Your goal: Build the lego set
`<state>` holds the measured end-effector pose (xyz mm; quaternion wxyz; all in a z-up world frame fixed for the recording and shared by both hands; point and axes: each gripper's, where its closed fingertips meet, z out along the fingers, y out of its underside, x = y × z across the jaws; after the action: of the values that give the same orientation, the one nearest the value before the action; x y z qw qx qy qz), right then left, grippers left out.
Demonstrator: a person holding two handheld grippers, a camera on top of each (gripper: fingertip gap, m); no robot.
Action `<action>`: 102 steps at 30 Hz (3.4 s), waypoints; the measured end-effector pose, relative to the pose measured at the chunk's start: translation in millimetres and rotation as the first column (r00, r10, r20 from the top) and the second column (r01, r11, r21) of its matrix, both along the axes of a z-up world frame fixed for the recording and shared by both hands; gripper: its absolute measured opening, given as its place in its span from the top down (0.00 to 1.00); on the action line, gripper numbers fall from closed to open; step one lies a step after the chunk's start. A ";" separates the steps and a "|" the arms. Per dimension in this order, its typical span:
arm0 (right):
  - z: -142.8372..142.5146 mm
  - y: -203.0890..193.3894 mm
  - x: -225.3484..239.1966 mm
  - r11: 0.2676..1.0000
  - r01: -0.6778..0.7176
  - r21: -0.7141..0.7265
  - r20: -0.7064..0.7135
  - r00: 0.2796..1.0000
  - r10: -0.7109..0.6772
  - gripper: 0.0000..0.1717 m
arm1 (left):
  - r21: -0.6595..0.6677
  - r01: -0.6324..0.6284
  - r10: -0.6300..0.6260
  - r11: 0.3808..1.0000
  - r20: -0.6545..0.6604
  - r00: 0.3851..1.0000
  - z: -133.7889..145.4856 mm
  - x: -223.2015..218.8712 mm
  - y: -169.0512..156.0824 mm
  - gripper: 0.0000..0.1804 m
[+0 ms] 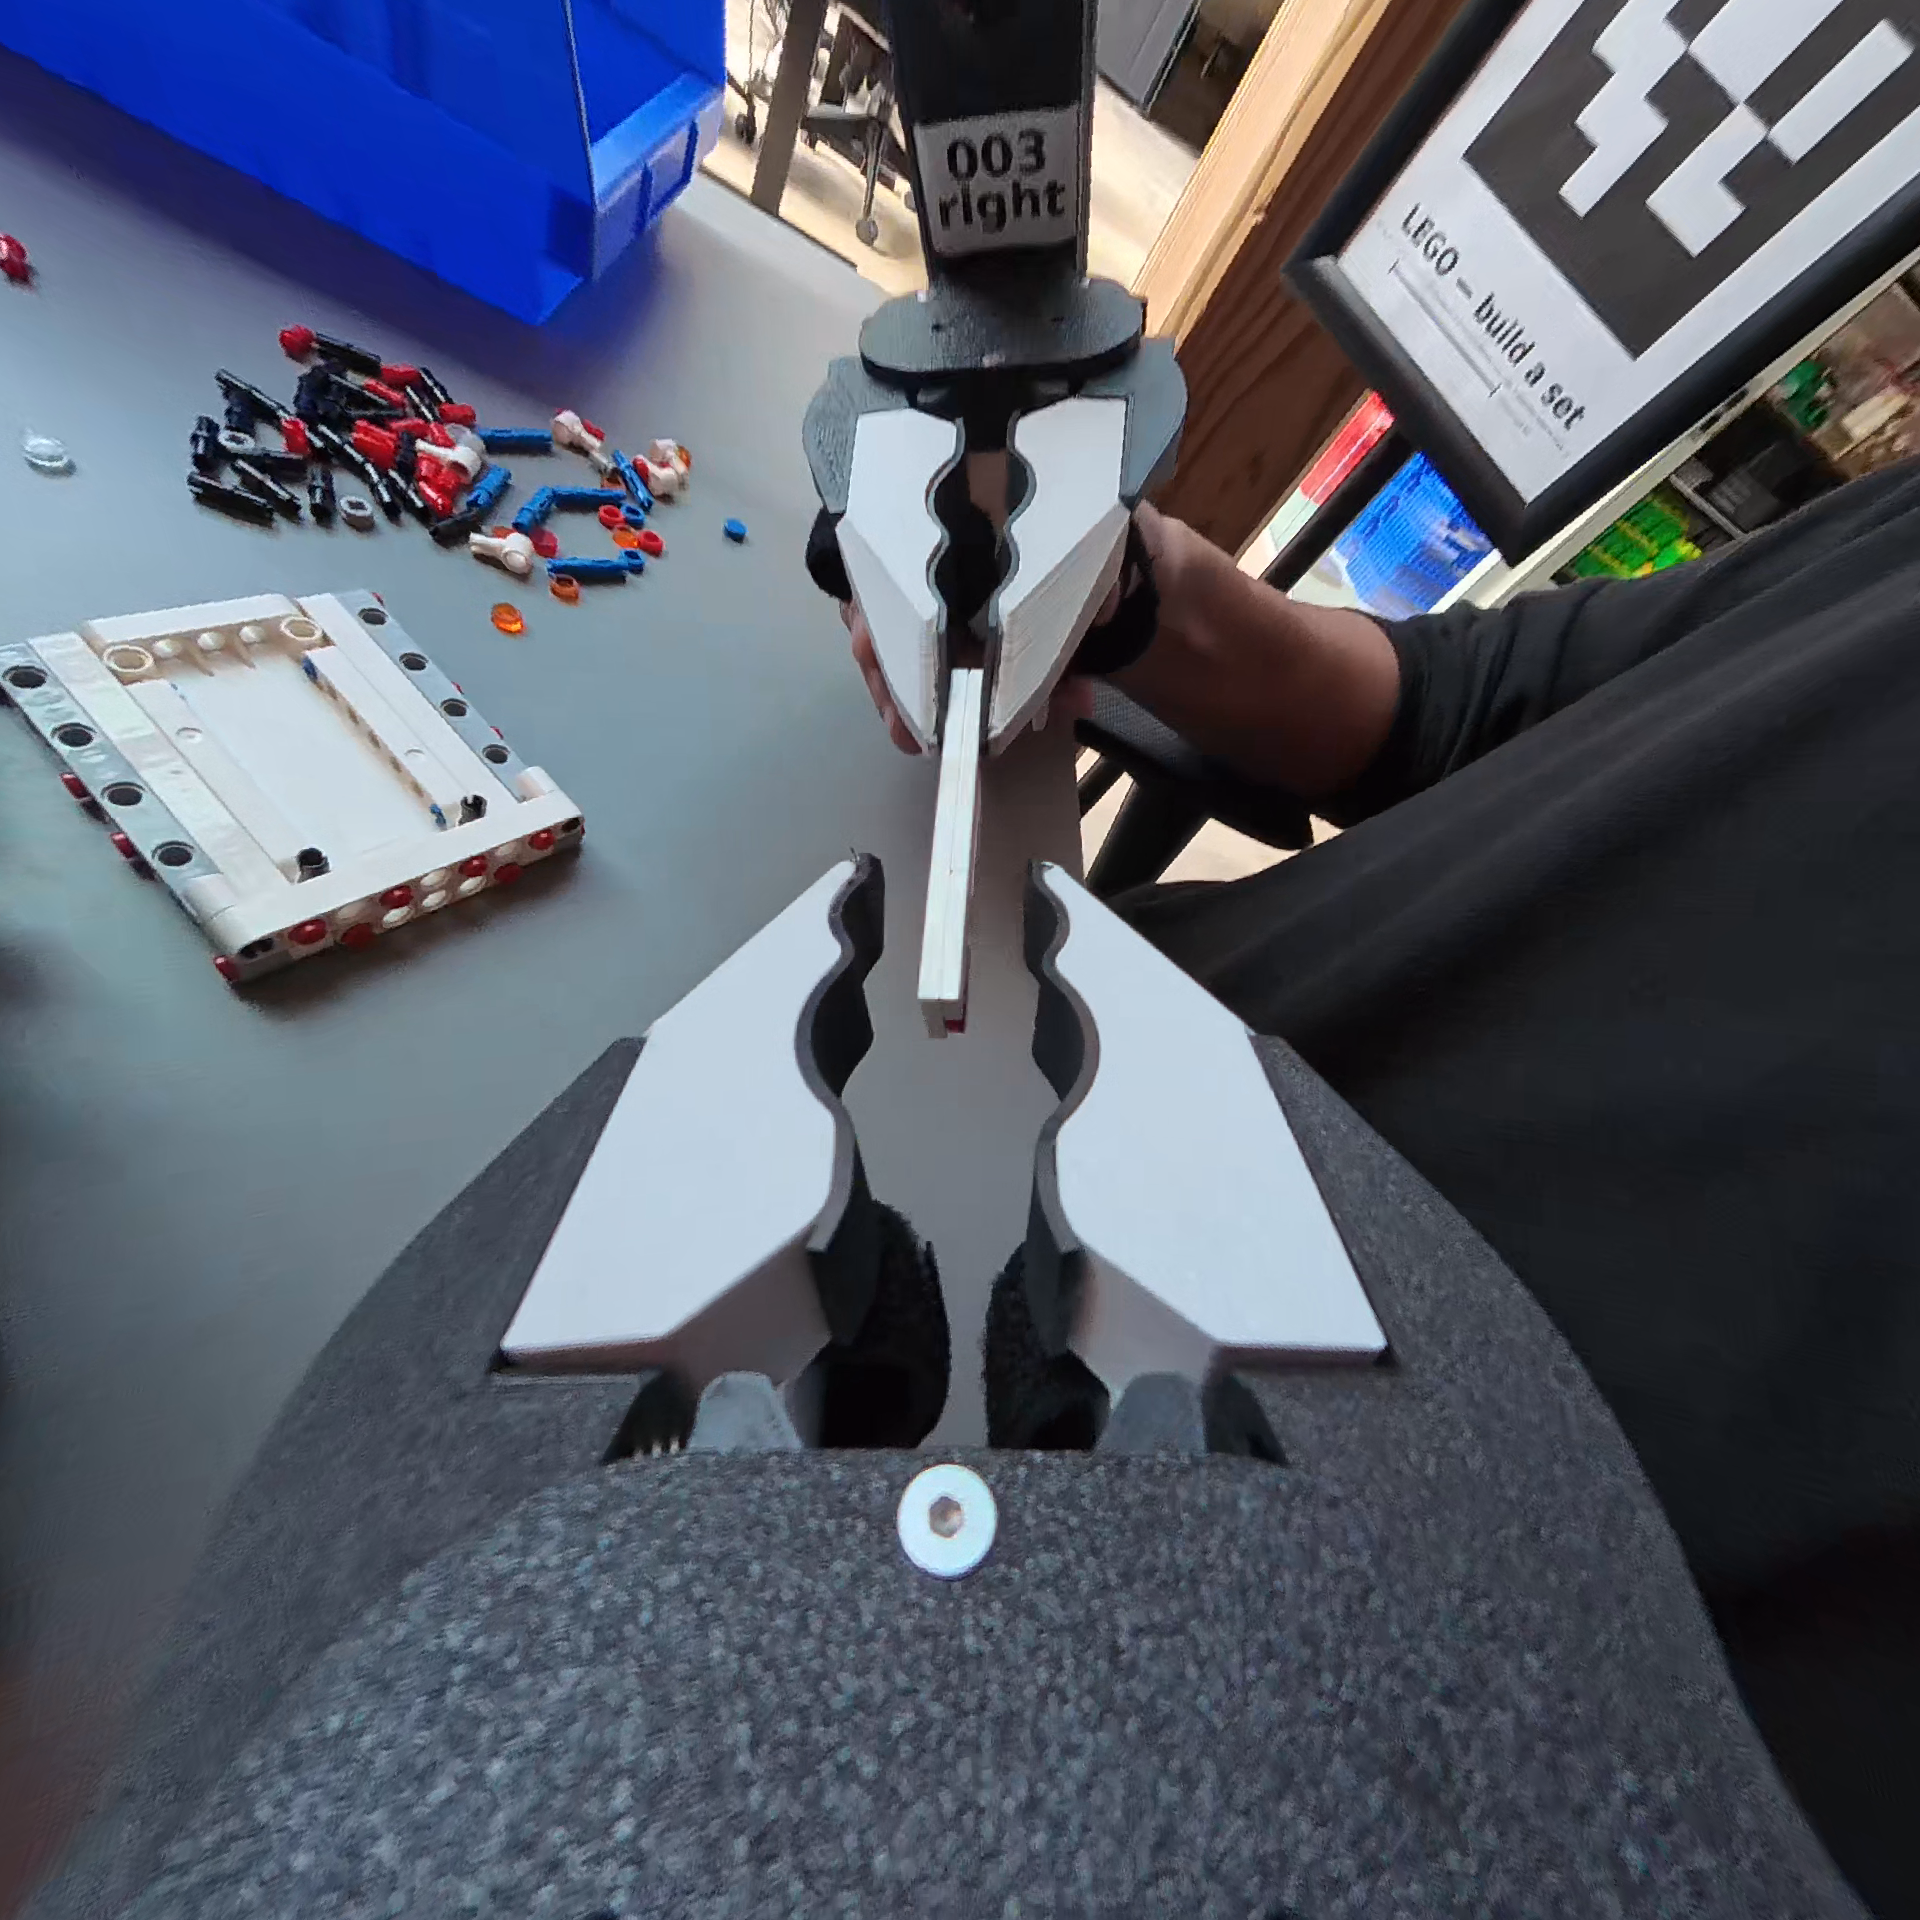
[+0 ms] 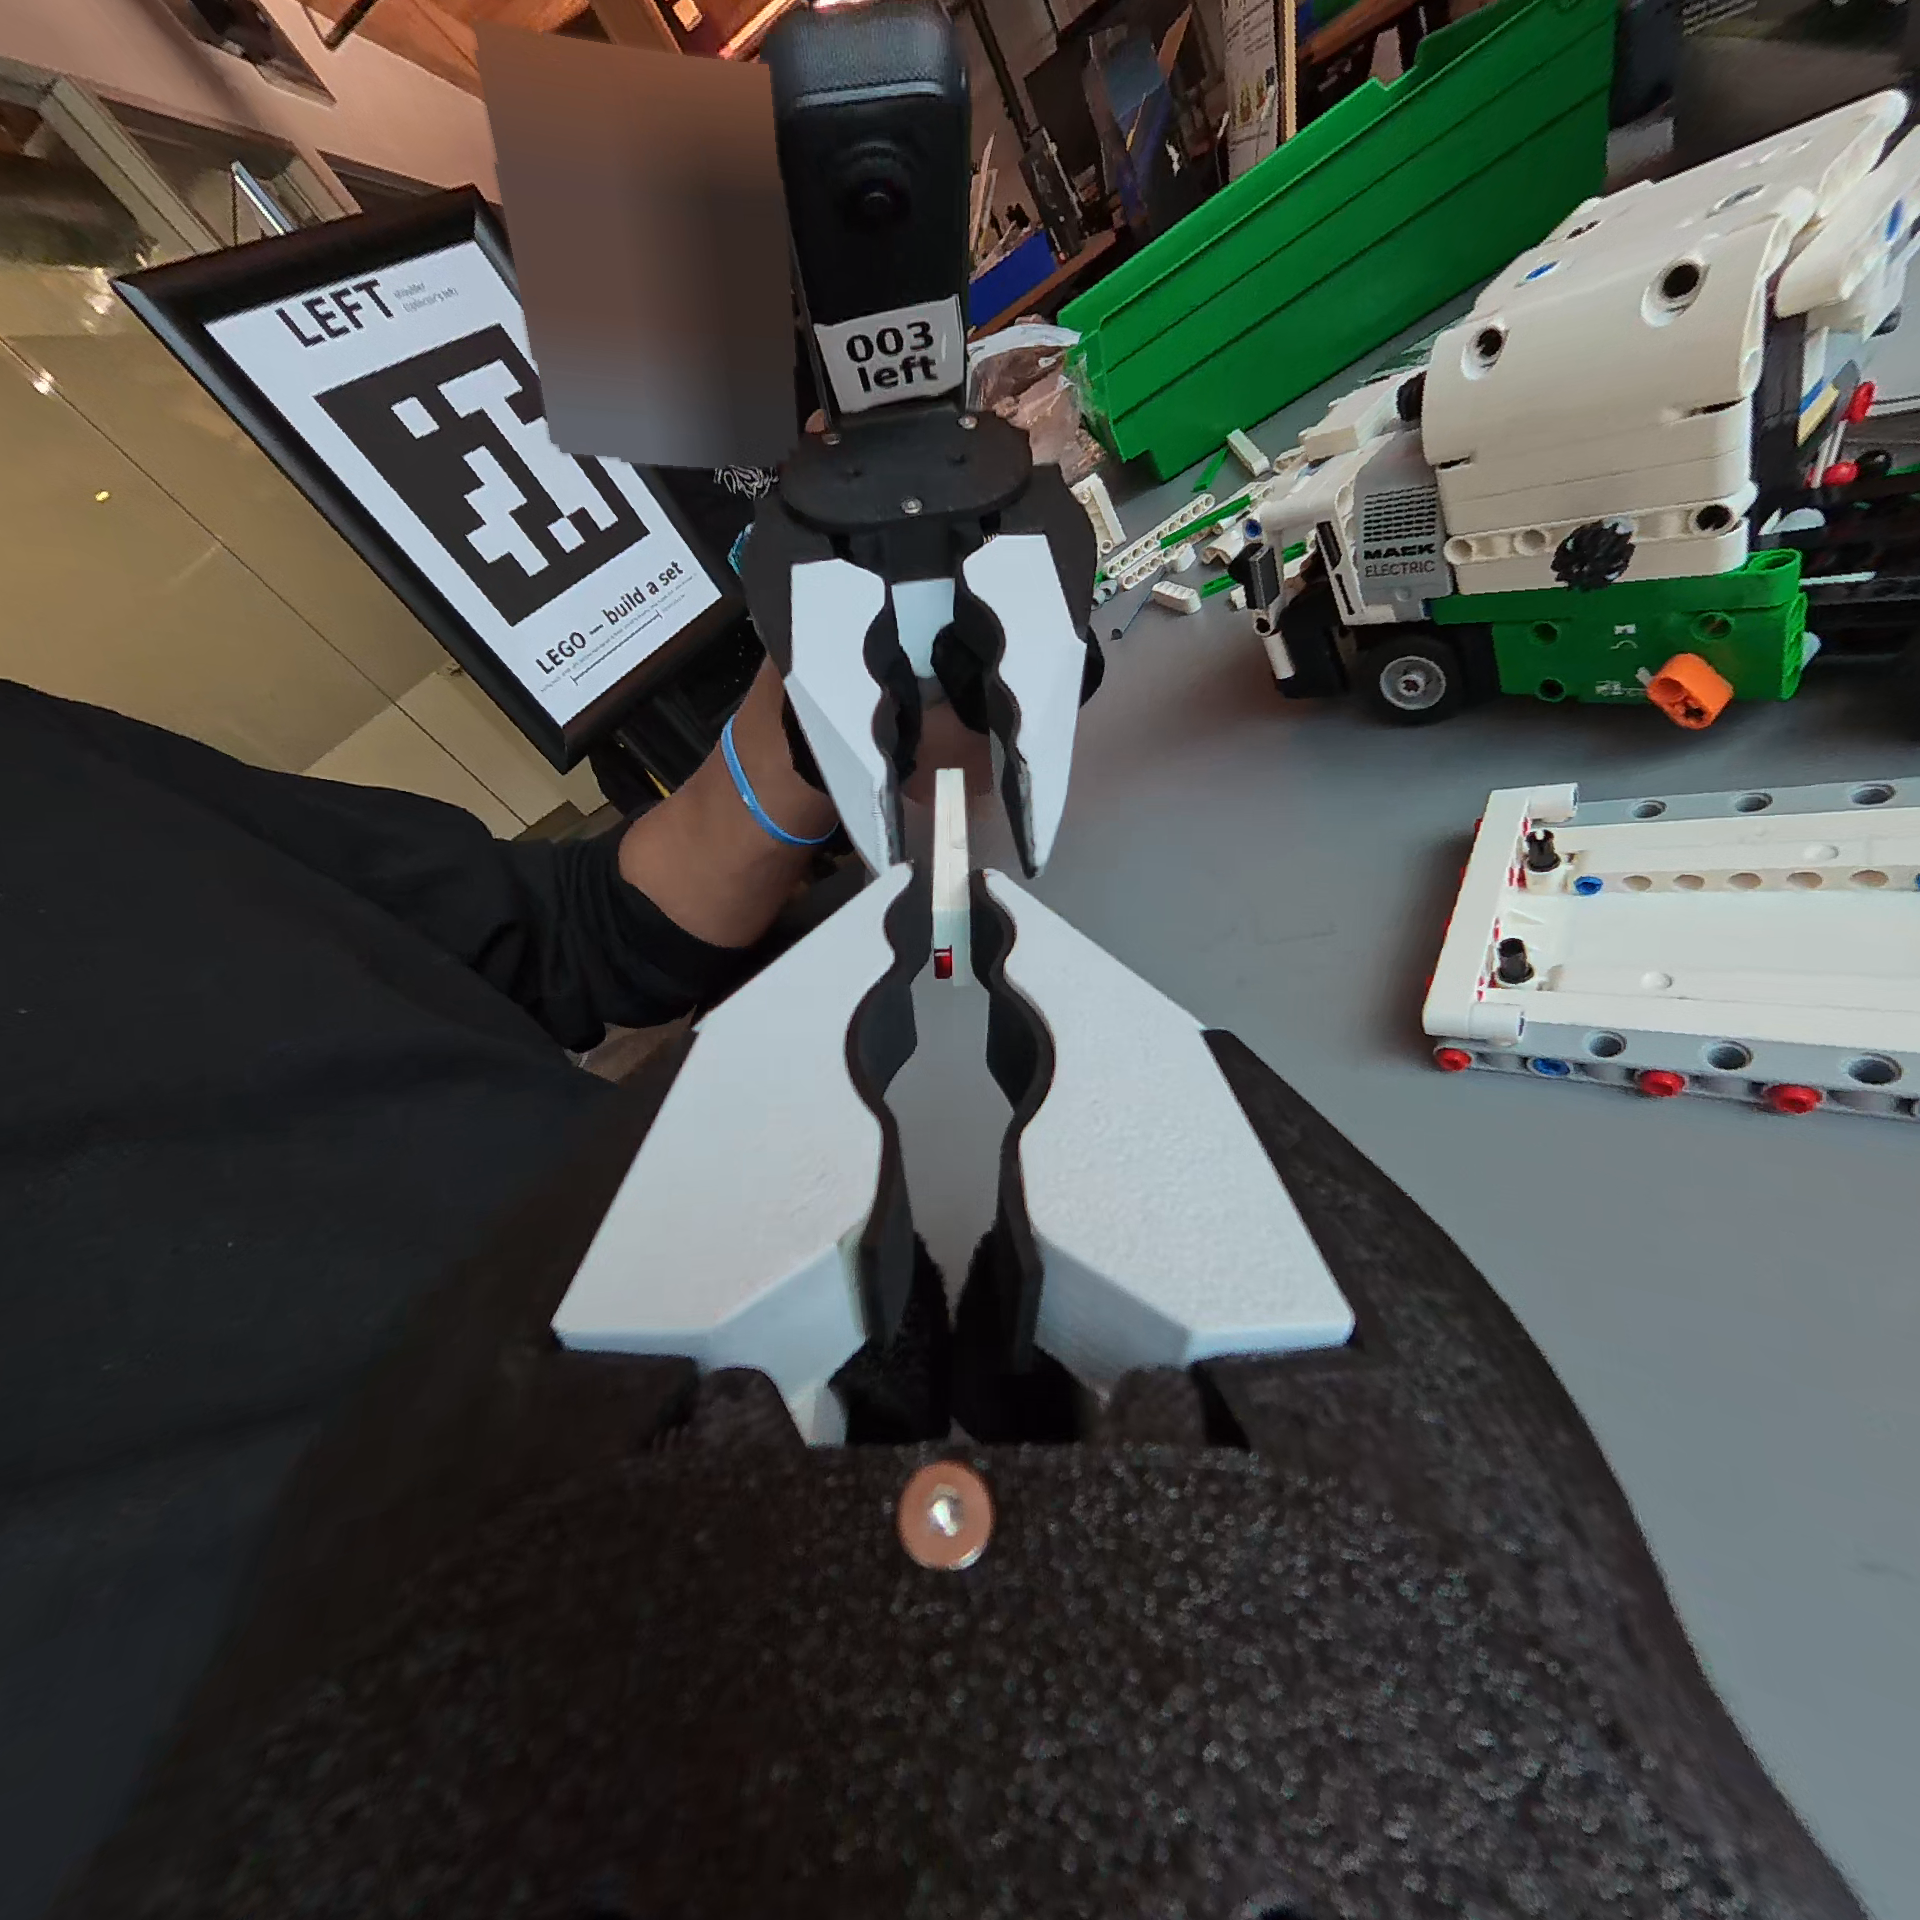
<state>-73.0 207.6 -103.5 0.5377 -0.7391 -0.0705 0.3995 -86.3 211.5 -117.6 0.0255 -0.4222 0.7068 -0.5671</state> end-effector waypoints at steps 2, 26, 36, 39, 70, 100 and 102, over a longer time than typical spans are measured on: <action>0.2 2.0 1.3 1.000 0.015 -0.003 -0.025 1.000 -0.015 0.97 | -0.070 -0.021 0.023 0.997 0.026 0.999 8.1 4.4 -2.1 0.91; 15.2 4.1 13.3 1.000 0.026 0.009 -0.293 0.956 -0.022 0.88 | -0.326 -0.137 0.116 0.935 -0.083 0.990 23.3 21.0 -4.3 0.97; 11.6 6.0 6.8 0.999 0.046 0.027 -0.193 0.980 -0.040 0.97 | -0.337 -0.125 0.106 0.933 -0.075 0.992 22.4 18.6 -6.1 0.97; 11.7 5.2 5.0 0.998 0.041 0.041 -0.158 0.987 -0.034 0.97 | -0.302 -0.116 0.107 0.946 -0.048 0.993 22.0 17.1 -6.4 0.97; -8.4 36.3 116.6 0.782 0.622 0.052 0.435 0.690 -0.578 0.91 | 0.054 -0.167 0.159 0.985 0.116 0.980 -13.2 -2.2 48.8 0.97; -36.4 124.0 228.0 0.735 0.671 -0.094 0.583 0.636 -0.506 0.81 | -0.074 -0.205 0.215 0.976 0.158 0.964 3.0 34.3 60.1 0.97; -38.5 120.6 230.8 0.732 0.675 -0.091 0.600 0.624 -0.501 0.81 | -0.048 -0.209 0.214 0.977 0.152 0.965 -0.4 35.3 58.7 0.97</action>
<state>157.8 328.2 -141.9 0.4748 -0.8748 0.0942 -0.0194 -50.9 270.2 -118.0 0.1346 -0.4497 0.6446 -0.6035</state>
